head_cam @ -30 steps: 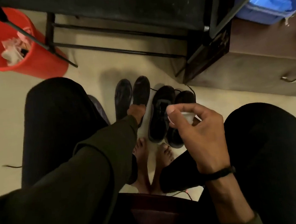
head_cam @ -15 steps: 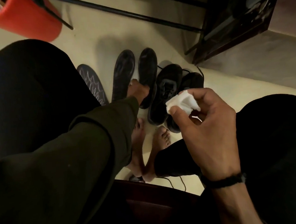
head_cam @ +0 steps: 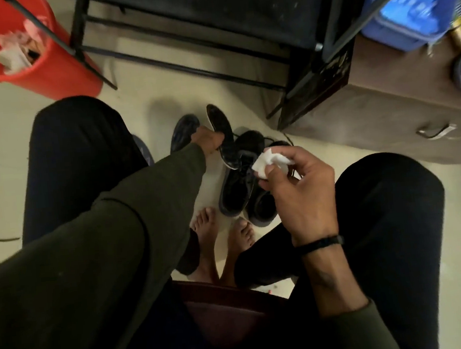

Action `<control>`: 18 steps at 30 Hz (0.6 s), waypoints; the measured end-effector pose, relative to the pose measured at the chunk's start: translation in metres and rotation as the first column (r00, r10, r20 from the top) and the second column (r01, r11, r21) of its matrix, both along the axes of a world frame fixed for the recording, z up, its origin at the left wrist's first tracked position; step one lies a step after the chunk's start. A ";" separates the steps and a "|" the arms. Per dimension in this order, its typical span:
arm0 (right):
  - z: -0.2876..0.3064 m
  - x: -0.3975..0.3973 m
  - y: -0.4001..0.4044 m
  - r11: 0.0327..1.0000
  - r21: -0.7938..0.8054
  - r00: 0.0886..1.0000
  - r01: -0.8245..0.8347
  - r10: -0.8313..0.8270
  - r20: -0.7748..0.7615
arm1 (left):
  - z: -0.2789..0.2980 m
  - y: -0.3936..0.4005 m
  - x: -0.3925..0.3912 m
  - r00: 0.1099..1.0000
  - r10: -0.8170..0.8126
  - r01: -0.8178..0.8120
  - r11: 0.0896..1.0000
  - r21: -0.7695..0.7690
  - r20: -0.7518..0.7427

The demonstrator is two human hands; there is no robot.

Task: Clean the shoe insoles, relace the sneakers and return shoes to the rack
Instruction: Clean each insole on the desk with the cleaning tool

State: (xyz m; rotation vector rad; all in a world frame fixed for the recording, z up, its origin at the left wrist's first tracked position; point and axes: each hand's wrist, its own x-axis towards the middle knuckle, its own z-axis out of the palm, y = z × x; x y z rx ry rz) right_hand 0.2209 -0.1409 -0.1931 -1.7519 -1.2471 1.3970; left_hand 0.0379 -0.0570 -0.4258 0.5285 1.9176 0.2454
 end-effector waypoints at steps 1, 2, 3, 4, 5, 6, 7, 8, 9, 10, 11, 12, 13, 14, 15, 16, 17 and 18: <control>0.001 -0.001 -0.001 1.000 -0.003 0.999 0.025 -0.025 -0.037 | 0.014 0.006 0.000 0.999 -0.028 0.028 0.999 0.017 0.035; 0.003 -0.001 -0.002 0.999 0.008 0.997 0.046 -0.045 -0.058 | 0.028 0.011 -0.001 0.996 -0.055 0.053 0.998 0.027 0.070; 0.005 -0.001 -0.003 0.998 0.031 0.997 0.059 -0.057 -0.060 | 0.044 0.017 -0.002 0.991 -0.087 0.084 0.996 0.032 0.101; 0.005 -0.001 -0.003 0.997 0.046 0.996 0.070 -0.067 -0.053 | 0.059 0.022 -0.003 0.983 -0.120 0.115 0.992 0.043 0.136; 0.007 0.000 -0.004 0.994 0.056 0.995 0.093 -0.090 -0.052 | 0.077 0.027 -0.003 0.975 -0.156 0.148 0.987 0.067 0.155; 0.009 0.002 -0.006 0.991 0.055 0.991 0.122 -0.119 -0.059 | 0.094 0.028 -0.003 0.969 -0.191 0.178 0.980 0.093 0.154; 0.011 0.004 -0.007 0.986 0.055 0.986 0.156 -0.152 -0.071 | 0.110 0.028 -0.003 0.965 -0.226 0.211 0.971 0.115 0.135; 0.013 0.005 -0.008 0.979 0.065 0.979 0.192 -0.187 -0.079 | 0.126 0.027 -0.003 0.961 -0.249 0.232 0.963 0.139 0.118; 0.013 0.006 -0.009 0.972 0.084 0.974 0.218 -0.212 -0.076 | 0.138 0.026 -0.004 0.956 -0.268 0.247 0.955 0.164 0.119; 0.017 0.007 -0.010 0.964 0.113 0.970 0.240 -0.233 -0.071 | 0.155 0.022 -0.005 0.947 -0.300 0.275 0.943 0.189 0.118; 0.019 0.009 -0.011 0.956 0.134 0.964 0.261 -0.252 -0.082 | 0.171 0.016 -0.006 0.935 -0.335 0.308 0.930 0.200 0.115; 0.022 0.011 -0.012 0.947 0.144 0.956 0.286 -0.272 -0.113 | 0.187 0.007 -0.007 0.925 -0.364 0.337 0.919 0.207 0.108; 0.026 0.013 -0.013 0.939 0.143 0.944 0.313 -0.290 -0.159 | 0.202 -0.004 -0.008 0.915 -0.388 0.359 0.908 0.218 0.111; 0.027 0.015 -0.015 0.933 0.134 0.931 0.333 -0.303 -0.205 | 0.214 -0.016 -0.009 0.905 -0.403 0.365 0.899 0.243 0.133; 0.030 0.017 -0.016 0.926 0.146 0.920 0.347 -0.307 -0.244 | 0.226 -0.029 -0.010 0.893 -0.422 0.367 0.883 0.294 0.154; 0.031 0.019 -0.017 0.920 0.175 0.920 0.350 -0.303 -0.250 | 0.233 -0.042 -0.009 0.885 -0.431 0.353 0.867 0.353 0.174; 0.034 0.021 -0.018 0.913 0.212 0.924 0.349 -0.296 -0.244 | 0.239 -0.056 -0.009 0.885 -0.426 0.325 0.853 0.408 0.186; 0.039 0.022 -0.018 0.904 0.244 0.924 0.351 -0.292 -0.247 | 0.244 -0.070 -0.008 0.892 -0.408 0.285 0.844 0.455 0.197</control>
